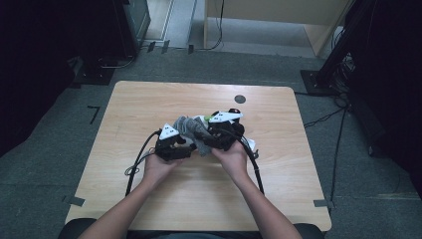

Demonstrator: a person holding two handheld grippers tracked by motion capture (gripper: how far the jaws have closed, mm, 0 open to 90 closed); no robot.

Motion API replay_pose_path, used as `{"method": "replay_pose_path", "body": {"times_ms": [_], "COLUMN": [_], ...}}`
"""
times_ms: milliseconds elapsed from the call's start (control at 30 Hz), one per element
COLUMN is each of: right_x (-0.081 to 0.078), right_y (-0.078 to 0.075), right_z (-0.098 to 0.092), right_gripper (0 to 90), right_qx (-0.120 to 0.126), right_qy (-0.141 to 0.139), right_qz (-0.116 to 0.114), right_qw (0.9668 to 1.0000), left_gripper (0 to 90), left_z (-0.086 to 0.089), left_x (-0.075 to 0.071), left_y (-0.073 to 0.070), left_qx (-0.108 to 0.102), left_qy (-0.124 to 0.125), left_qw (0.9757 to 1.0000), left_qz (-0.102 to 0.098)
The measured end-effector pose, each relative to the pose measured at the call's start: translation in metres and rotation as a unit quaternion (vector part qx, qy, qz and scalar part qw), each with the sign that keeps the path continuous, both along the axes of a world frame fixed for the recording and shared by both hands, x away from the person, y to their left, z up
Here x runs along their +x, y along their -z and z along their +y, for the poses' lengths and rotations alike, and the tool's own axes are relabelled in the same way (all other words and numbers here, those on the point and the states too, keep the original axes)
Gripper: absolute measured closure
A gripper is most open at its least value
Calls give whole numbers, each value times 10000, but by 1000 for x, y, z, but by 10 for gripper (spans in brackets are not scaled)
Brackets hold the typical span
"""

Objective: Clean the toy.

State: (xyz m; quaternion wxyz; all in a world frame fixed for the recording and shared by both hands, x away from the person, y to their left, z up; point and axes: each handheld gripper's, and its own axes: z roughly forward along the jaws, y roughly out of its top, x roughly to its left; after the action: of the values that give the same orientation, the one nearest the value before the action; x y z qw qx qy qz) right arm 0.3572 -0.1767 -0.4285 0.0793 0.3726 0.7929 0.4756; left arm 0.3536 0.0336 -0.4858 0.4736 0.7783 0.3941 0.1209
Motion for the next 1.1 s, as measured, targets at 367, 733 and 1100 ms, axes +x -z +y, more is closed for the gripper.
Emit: {"method": "replay_pose_path", "body": {"times_ms": [367, 733, 1100], "right_x": [3, -2, 0], "right_y": [0, -5, 3], "right_z": [-9, 1, -18], "right_gripper": [776, 777, 775], "right_qx": [2, 42, -578], "right_qy": [96, 70, 250], "right_qz": [49, -73, -309], "right_qw": [9999, 9999, 9975], "left_gripper": [127, 402, 513], "left_z": [4, 0, 0], "left_x": [11, 10, 9], "left_y": [5, 8, 5], "left_qx": [-55, -66, 43], "left_qy": [91, 79, 99], "left_qw": [9999, 9997, 9999], "left_qz": [-95, -205, -128]}}
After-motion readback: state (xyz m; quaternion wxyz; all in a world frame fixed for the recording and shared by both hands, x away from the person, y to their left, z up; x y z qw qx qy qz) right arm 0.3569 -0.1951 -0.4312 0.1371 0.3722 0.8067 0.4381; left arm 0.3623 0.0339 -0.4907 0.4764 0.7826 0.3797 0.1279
